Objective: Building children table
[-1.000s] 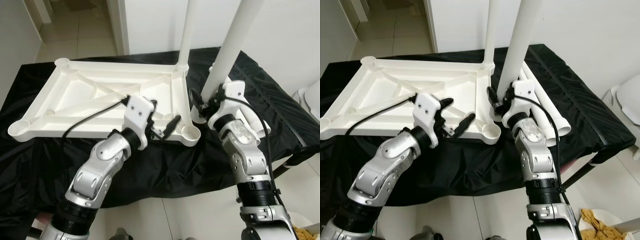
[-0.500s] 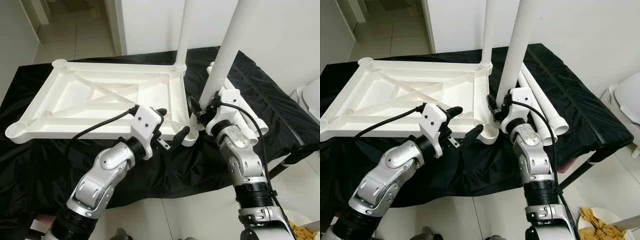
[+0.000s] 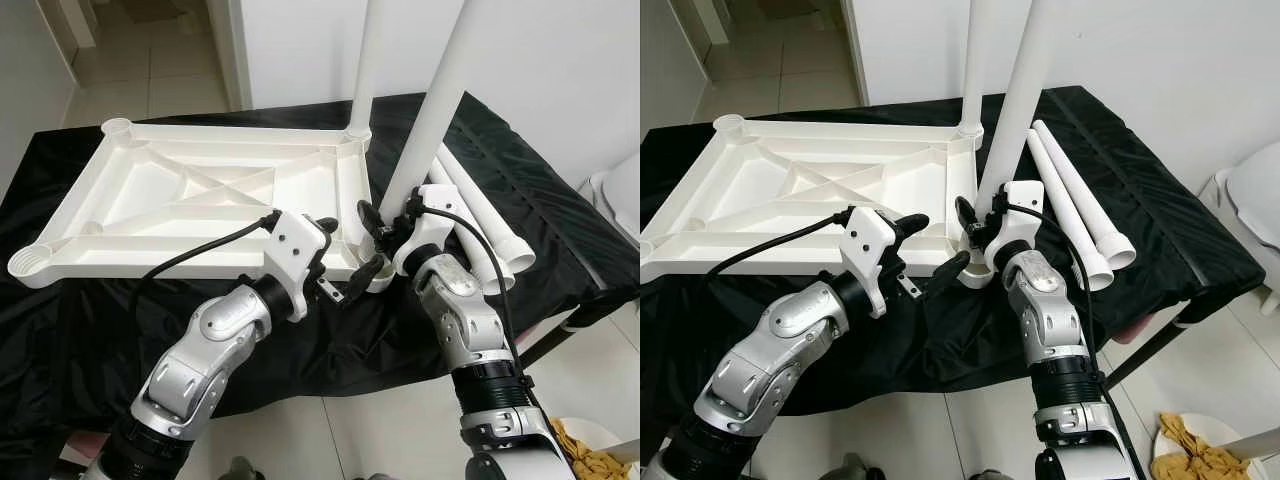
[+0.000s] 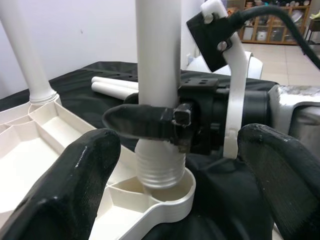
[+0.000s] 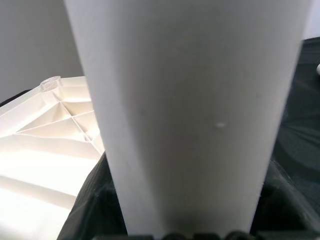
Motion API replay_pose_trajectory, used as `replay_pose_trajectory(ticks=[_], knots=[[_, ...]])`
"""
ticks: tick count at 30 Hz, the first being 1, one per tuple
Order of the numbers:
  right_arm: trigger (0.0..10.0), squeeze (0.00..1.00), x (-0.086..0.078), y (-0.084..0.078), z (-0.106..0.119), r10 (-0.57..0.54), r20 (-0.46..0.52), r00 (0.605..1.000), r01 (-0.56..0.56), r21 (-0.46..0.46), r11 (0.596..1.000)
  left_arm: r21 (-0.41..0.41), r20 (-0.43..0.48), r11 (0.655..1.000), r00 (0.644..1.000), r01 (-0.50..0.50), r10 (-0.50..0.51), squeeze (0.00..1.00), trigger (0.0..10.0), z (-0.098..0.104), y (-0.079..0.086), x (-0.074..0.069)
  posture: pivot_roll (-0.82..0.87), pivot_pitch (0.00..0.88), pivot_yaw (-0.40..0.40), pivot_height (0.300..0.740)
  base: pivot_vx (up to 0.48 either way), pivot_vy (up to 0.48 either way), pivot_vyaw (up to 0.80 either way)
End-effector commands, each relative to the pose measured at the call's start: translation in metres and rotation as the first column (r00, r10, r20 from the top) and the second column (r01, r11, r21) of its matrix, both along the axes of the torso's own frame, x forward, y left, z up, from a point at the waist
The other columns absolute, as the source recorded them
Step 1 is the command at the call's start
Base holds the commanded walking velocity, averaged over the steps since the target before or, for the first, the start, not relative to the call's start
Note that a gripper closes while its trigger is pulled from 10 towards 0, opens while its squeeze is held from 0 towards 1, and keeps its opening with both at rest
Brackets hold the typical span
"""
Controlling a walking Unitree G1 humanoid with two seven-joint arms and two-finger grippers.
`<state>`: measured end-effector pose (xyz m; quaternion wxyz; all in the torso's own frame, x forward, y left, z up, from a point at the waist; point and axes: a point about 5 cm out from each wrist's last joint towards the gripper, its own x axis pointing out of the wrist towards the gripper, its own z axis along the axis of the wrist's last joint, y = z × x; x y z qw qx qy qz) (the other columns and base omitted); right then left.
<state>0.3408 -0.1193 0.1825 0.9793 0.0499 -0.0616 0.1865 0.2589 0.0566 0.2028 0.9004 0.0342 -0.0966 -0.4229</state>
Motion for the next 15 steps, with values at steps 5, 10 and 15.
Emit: replay_pose_trajectory(ticks=[5, 10, 15], knots=[[10.0, 0.0, 0.0, 0.003, -0.013, 0.017, -0.056, 0.998, -0.018, -0.02, 1.0, 0.018, -0.017, 0.993, 0.994, 0.113, -0.113, 0.0, 10.0, -0.001, -0.005, -0.008, -0.04, 0.064, -0.004, 0.74, 0.0, 0.0, 0.0], [10.0, 0.0, 0.0, -0.009, -0.026, -0.021, -0.126, 0.992, 0.017, -0.033, 0.999, 0.004, -0.004, 0.994, 0.994, 0.112, -0.112, 0.0, 10.0, 0.003, -0.006, -0.008, -0.04, 0.067, -0.007, 0.74, 0.0, 0.0, 0.0], [10.0, 0.0, -0.002, -0.013, -0.033, -0.032, -0.15, 0.988, 0.026, -0.044, 0.999, 0.002, -0.006, 0.994, 0.994, 0.109, -0.109, 0.0, 10.0, 0.004, -0.005, -0.009, -0.04, 0.068, -0.006, 0.74, 0.0, 0.0, 0.0]])
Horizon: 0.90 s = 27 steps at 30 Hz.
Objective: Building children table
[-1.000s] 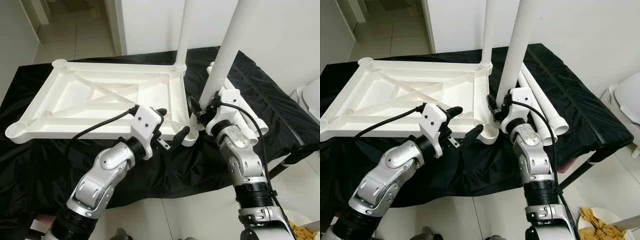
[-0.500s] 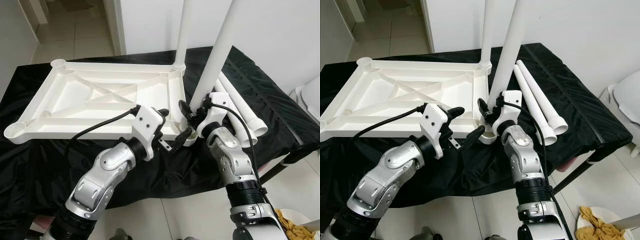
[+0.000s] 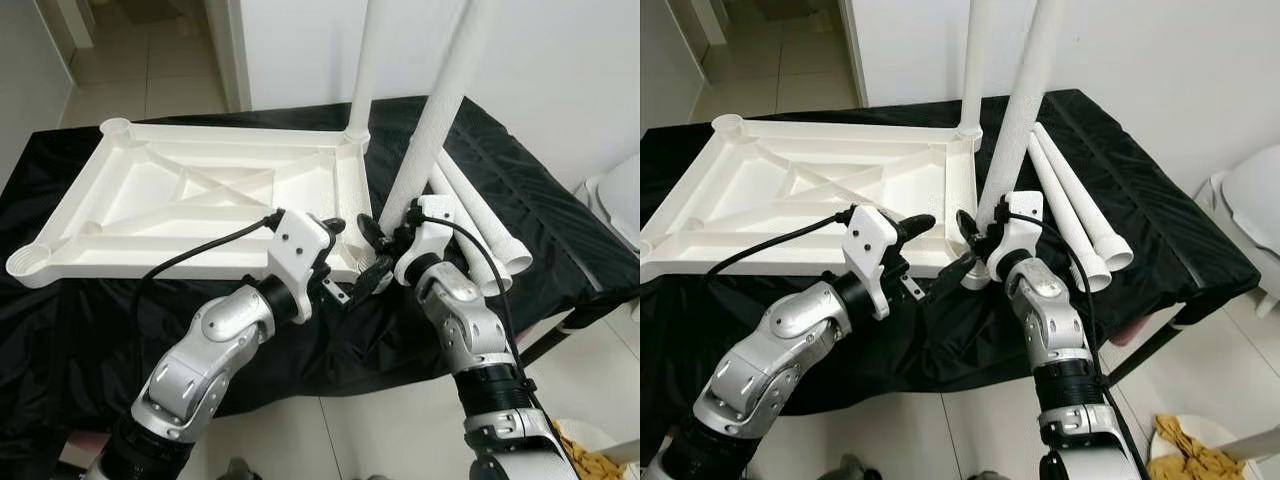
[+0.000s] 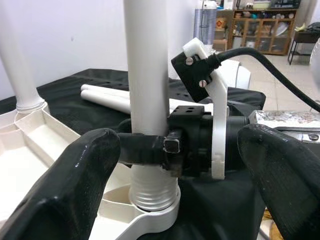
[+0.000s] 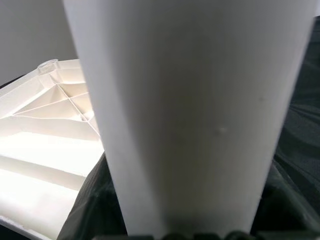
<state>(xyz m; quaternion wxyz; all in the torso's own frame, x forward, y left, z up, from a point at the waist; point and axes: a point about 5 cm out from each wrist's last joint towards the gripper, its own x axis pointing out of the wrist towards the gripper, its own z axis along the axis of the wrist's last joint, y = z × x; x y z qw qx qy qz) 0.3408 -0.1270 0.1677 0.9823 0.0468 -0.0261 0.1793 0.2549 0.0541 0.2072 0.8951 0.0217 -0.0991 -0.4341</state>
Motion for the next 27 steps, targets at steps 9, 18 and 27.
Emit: replay_pose_trajectory(ticks=[9, 18, 27], knots=[[10.0, 0.0, -0.008, -0.014, -0.03, -0.051, -0.079, 0.996, 0.044, -0.087, 0.995, 0.025, 0.0, 0.997, 0.997, 0.078, -0.078, 0.0, 10.0, 0.002, -0.001, -0.004, -0.04, 0.068, 0.0, 0.74, 0.0, 0.0, 0.0], [10.0, 0.0, -0.027, 0.01, -0.036, 0.116, -0.024, 0.993, -0.118, -0.191, 0.975, 0.022, 0.002, 0.997, 0.997, 0.072, -0.072, 0.0, 10.0, 0.005, 0.0, -0.003, -0.04, 0.068, 0.001, 0.74, 0.0, 0.0, 0.0], [10.0, 0.0, -0.038, 0.009, -0.044, 0.159, -0.009, 0.987, -0.157, -0.22, 0.963, 0.02, 0.004, 0.998, 0.998, 0.067, -0.068, 0.0, 10.0, 0.006, 0.001, -0.003, -0.04, 0.07, 0.002, 0.74, 0.0, 0.0, 0.0]])
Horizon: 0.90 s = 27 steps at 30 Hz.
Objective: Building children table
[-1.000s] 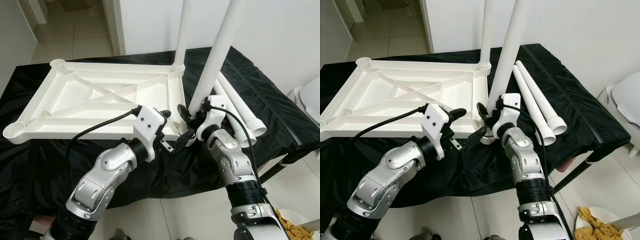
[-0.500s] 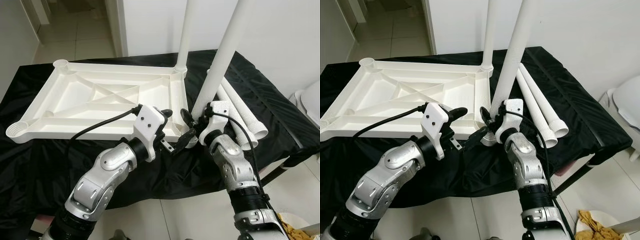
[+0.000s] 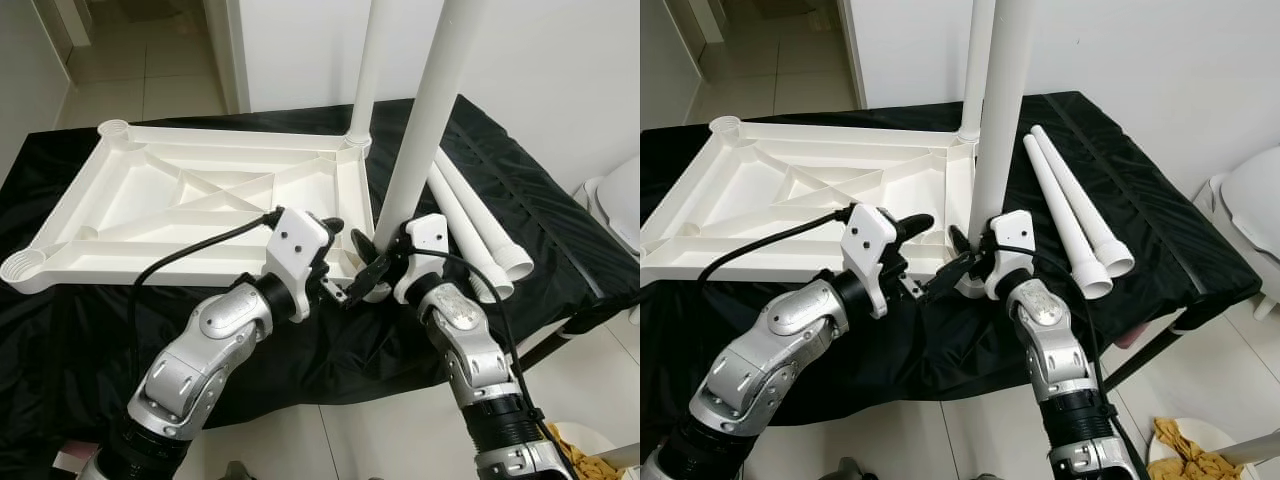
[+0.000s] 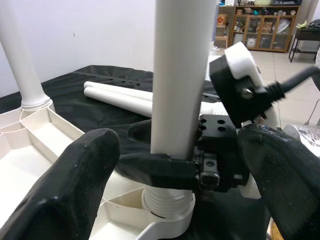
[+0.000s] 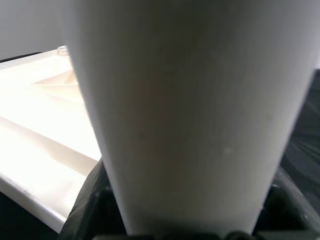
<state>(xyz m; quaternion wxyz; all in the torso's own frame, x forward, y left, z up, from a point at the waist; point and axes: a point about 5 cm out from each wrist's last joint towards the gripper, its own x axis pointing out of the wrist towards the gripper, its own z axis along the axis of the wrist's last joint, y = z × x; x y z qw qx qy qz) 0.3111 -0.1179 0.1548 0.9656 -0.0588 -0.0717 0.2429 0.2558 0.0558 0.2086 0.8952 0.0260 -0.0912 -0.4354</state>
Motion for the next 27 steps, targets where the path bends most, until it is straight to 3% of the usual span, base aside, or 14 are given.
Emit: replay_pose_trajectory(ticks=[1, 11, 27], knots=[[10.0, 0.0, -0.008, 0.0, -0.031, 0.022, -0.127, 0.992, -0.027, -0.037, 0.999, 0.005, 0.014, 0.998, 0.998, 0.067, -0.067, 0.0, 10.0, 0.005, -0.001, -0.004, -0.04, 0.07, 0.002, 0.74, 0.0, 0.0, 0.0], [10.0, 0.0, -0.017, -0.005, -0.035, 0.05, -0.069, 0.996, -0.054, -0.053, 0.997, -0.001, 0.018, 0.998, 0.997, 0.069, -0.069, 0.0, 10.0, 0.008, -0.001, -0.004, -0.04, 0.077, 0.003, 0.74, 0.0, 0.0, 0.0], [10.0, 0.0, -0.003, -0.015, -0.044, -0.024, -0.156, 0.987, 0.027, 0.018, 0.999, -0.003, 0.023, 0.997, 0.997, 0.071, -0.071, 0.0, 10.0, 0.012, -0.001, -0.005, -0.04, 0.091, 0.015, 0.74, 0.0, 0.0, 0.0]])
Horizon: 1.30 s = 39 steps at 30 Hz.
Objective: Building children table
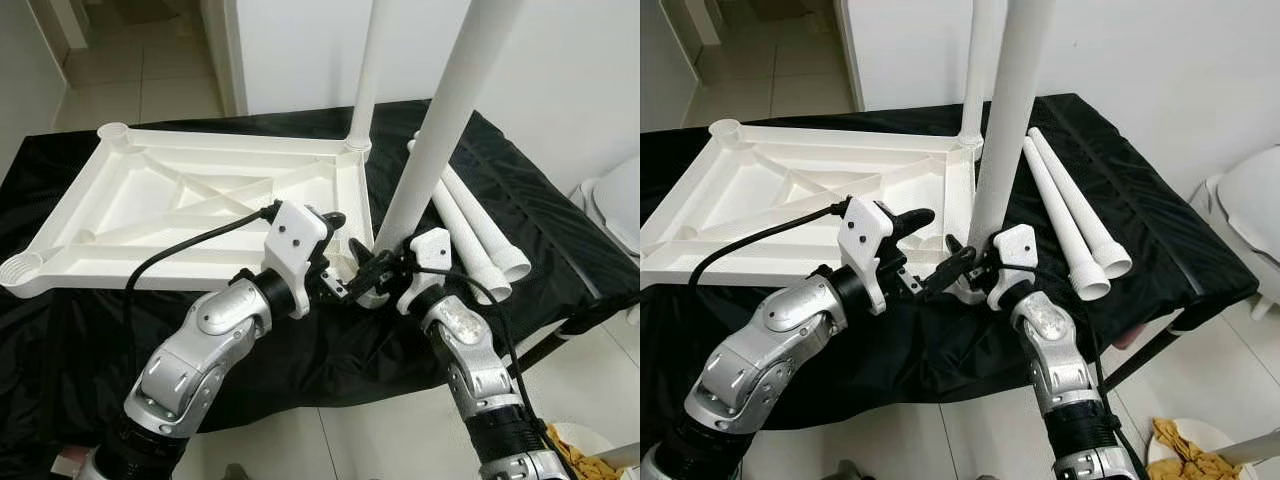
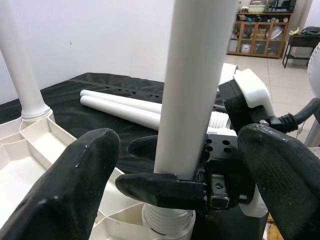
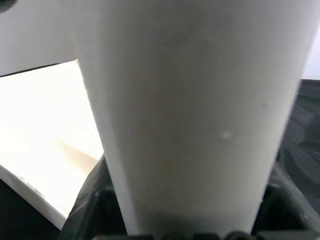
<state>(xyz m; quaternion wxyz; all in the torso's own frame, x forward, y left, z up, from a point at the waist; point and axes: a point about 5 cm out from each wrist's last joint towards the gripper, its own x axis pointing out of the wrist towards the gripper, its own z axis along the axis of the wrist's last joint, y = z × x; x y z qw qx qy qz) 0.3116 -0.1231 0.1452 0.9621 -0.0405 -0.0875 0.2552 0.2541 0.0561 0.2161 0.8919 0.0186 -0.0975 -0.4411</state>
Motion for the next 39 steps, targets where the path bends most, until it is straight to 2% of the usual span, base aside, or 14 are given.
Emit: replay_pose_trajectory(ticks=[1, 8, 15, 20, 25, 39], knots=[[10.0, 0.0, -0.003, -0.01, -0.035, -0.054, -0.176, 0.983, 0.05, -0.027, 0.998, 0.014, 0.018, 0.998, 0.998, 0.056, -0.057, 0.0, 10.0, 0.005, -0.001, -0.003, -0.04, 0.091, 0.015, 0.74, 0.0, 0.0, 0.0], [10.0, 0.0, 0.008, -0.007, -0.032, -0.029, -0.227, 0.974, 0.022, -0.035, 0.999, 0.014, 0.024, 0.998, 0.998, 0.059, -0.059, 0.0, 10.0, 0.007, -0.002, -0.003, -0.03, 0.088, 0.011, 0.74, 0.0, 0.0, 0.0], [10.0, 0.0, 0.005, -0.004, -0.039, 0.008, -0.255, 0.967, -0.019, -0.041, 0.999, 0.012, 0.026, 0.999, 0.998, 0.051, -0.051, 0.0, 10.0, 0.008, -0.001, -0.003, -0.03, 0.088, 0.008, 0.74, 0.0, 0.0, 0.0], [10.0, 0.0, 0.002, -0.005, -0.046, 0.001, -0.282, 0.959, -0.01, -0.029, 1.0, 0.011, 0.023, 0.999, 0.999, 0.045, -0.045, 0.0, 10.0, 0.008, 0.0, -0.004, -0.03, 0.092, 0.009, 0.74, 0.0, 0.0, 0.0], [10.0, 0.0, 0.0, -0.007, -0.05, -0.001, -0.287, 0.958, 0.011, 0.034, 0.999, 0.01, 0.021, 0.999, 0.999, 0.047, -0.047, 0.0, 10.0, 0.008, 0.0, -0.004, -0.03, 0.097, 0.011, 0.74, 0.0, 0.0, 0.0], [10.0, 0.0, 0.006, -0.008, -0.054, -0.086, -0.283, 0.955, 0.08, -0.031, 0.996, 0.008, 0.018, 0.999, 0.999, 0.04, -0.04, 0.0, 10.0, 0.009, 0.001, -0.005, -0.02, 0.104, 0.006, 0.74, 0.0, 0.0, 0.0]])
